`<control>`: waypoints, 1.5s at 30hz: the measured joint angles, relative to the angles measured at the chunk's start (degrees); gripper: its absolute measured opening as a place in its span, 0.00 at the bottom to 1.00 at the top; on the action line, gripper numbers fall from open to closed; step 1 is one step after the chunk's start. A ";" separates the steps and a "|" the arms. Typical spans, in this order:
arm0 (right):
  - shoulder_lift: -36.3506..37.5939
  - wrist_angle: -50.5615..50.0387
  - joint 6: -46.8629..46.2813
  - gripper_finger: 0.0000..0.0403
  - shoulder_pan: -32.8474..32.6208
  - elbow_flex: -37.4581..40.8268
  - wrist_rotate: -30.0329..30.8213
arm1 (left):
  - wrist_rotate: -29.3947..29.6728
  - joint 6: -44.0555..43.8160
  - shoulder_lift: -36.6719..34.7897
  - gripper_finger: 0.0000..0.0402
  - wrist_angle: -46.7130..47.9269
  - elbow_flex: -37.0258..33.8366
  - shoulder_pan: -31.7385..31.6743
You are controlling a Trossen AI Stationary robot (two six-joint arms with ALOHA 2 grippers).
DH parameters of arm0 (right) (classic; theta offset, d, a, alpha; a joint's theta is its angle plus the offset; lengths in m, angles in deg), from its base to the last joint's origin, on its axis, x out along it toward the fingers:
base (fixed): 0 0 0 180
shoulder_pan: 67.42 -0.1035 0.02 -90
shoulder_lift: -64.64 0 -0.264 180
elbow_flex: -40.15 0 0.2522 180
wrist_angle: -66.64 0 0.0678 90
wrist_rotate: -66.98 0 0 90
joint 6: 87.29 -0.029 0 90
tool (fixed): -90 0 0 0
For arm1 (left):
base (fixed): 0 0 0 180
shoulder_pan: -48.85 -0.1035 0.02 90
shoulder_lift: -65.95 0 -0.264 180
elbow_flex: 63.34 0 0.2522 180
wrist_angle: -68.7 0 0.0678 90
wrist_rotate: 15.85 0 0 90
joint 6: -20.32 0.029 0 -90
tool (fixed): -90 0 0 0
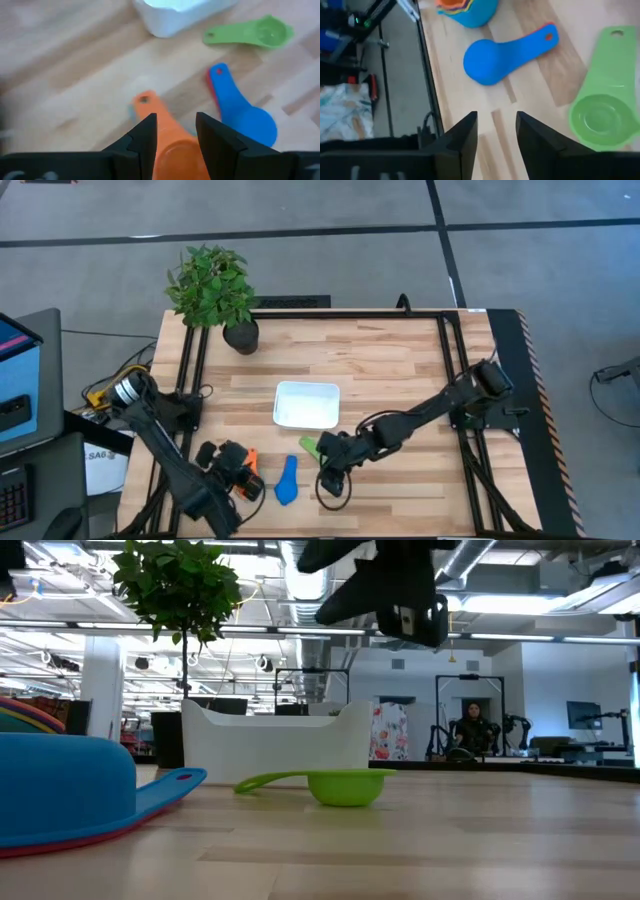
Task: Nest measuring cups in basket
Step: Stack the blue measuring cup into the orange measuring cup
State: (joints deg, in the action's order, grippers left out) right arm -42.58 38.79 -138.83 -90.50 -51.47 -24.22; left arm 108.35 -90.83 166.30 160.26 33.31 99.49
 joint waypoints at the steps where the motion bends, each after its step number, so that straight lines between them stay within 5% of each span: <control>1: 0.00 -0.39 -1.02 0.39 0.03 -0.16 0.45 | 0.09 2.59 -1.36 0.31 -5.36 -3.01 -1.08; 6: 4.43 -8.57 -5.17 0.35 -1.57 -0.22 5.65 | -2.06 14.32 -7.40 0.33 -27.10 -14.20 -8.88; 12: 10.00 -24.66 -9.22 0.36 -4.95 -0.18 11.01 | -10.77 25.01 -7.79 0.51 -38.48 -17.24 -17.51; 23: 16.39 -39.87 -18.22 0.43 -10.88 -0.07 20.60 | -20.28 23.21 1.96 0.83 -47.63 -16.98 -23.30; 39: 18.95 -45.76 -21.74 0.41 -14.47 -0.05 23.77 | -20.32 19.36 7.99 0.84 -51.95 -16.59 -23.70; 45: 18.91 -46.66 -22.00 0.39 -14.75 -0.05 23.85 | -21.97 22.03 8.47 0.76 -47.05 -13.35 -23.69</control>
State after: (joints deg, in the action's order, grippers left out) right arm -23.67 -7.87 -160.83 -105.25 -51.52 -0.36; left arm 86.39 -68.80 174.78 113.21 19.96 75.80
